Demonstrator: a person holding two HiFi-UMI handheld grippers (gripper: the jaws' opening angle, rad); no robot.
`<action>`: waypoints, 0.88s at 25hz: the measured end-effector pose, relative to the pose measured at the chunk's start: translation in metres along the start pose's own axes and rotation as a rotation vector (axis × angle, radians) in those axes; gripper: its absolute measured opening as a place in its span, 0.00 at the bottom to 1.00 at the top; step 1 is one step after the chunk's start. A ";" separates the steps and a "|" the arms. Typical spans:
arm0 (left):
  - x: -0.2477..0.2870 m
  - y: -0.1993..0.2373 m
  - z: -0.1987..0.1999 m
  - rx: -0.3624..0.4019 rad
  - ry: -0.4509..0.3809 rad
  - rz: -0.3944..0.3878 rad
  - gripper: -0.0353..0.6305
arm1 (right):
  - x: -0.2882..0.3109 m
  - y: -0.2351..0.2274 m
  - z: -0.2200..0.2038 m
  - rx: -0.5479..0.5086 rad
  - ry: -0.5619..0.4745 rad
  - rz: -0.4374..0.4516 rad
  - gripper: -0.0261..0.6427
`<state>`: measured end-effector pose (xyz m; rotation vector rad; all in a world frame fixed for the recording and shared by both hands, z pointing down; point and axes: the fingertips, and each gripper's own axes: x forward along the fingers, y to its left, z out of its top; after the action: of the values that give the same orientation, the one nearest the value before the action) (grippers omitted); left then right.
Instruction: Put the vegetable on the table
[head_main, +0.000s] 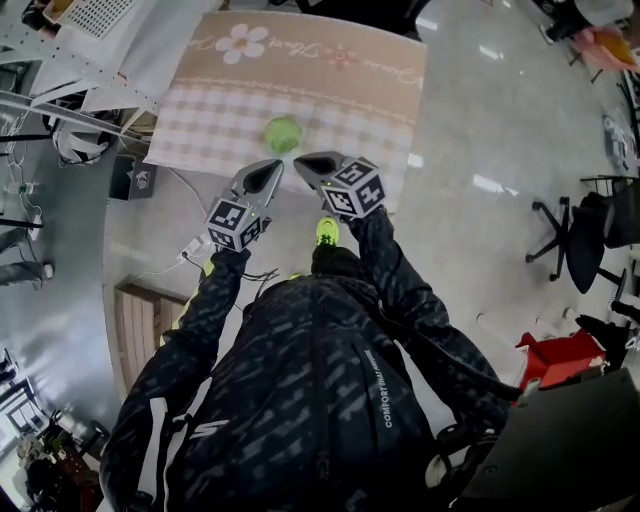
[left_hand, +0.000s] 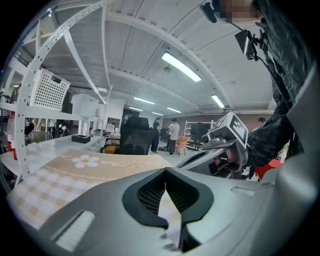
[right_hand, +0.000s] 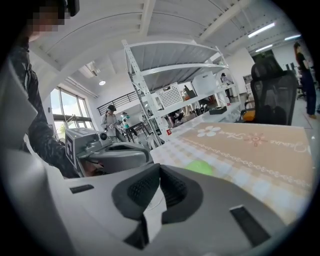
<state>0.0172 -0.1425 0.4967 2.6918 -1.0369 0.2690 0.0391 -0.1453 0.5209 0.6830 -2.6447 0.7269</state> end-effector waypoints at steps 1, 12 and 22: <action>-0.004 -0.004 0.001 0.004 -0.004 -0.001 0.05 | -0.003 0.005 0.000 -0.001 -0.010 -0.007 0.04; -0.066 -0.054 -0.009 -0.001 -0.036 -0.056 0.05 | -0.020 0.082 -0.024 -0.016 -0.047 -0.049 0.04; -0.144 -0.086 -0.016 -0.010 -0.095 -0.048 0.05 | -0.023 0.157 -0.052 -0.024 -0.049 -0.050 0.04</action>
<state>-0.0307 0.0147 0.4611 2.7395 -0.9943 0.1280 -0.0144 0.0104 0.4923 0.7671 -2.6659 0.6711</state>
